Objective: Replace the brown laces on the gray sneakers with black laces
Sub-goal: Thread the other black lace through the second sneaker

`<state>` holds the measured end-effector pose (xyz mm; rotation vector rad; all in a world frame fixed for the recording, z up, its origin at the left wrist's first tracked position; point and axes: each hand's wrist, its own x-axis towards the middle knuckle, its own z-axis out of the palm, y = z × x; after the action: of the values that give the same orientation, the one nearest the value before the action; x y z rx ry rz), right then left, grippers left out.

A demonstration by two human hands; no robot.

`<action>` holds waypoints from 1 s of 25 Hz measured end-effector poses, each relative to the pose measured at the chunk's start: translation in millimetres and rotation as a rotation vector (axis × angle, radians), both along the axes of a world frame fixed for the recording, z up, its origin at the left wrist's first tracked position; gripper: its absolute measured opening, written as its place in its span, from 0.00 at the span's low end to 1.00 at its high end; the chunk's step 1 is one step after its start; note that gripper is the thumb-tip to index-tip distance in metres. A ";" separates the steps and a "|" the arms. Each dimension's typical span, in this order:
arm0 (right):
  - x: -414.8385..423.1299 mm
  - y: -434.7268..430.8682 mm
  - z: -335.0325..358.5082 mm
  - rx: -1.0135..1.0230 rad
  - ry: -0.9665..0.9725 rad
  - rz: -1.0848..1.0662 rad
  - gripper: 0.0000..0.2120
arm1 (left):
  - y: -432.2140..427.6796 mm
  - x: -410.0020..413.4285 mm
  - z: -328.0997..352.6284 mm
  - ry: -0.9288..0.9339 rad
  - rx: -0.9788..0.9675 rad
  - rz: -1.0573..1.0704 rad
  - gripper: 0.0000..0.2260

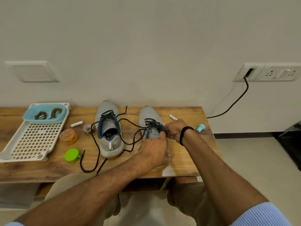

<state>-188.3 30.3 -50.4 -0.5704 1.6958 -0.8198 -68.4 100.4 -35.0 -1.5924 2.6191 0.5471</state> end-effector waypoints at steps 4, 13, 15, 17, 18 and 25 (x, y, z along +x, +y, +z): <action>-13.4 0.4 11.1 -0.084 0.257 -0.026 0.17 | -15.3 7.5 -8.0 0.059 0.157 0.106 0.27; -12.2 10.8 20.1 0.044 -0.011 -0.028 0.14 | -15.3 8.4 -8.6 0.053 0.193 0.046 0.25; -5.4 5.6 12.6 0.051 0.032 0.069 0.09 | -15.3 9.9 -7.2 0.072 0.200 0.040 0.23; -11.7 -0.3 20.2 -0.058 0.247 -0.111 0.09 | -16.6 13.3 -5.4 0.090 0.197 0.027 0.21; -19.5 -2.5 26.8 -0.124 0.348 -0.256 0.06 | -17.7 14.4 -4.1 0.089 0.195 0.018 0.21; -6.0 0.1 21.1 -0.024 -0.007 -0.016 0.08 | -14.4 10.4 0.4 -0.015 0.174 -0.028 0.20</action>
<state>-194.2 30.4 -29.3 -0.5699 1.6887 -0.8536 -58.0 86.0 -34.6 -1.4997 2.5009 0.7361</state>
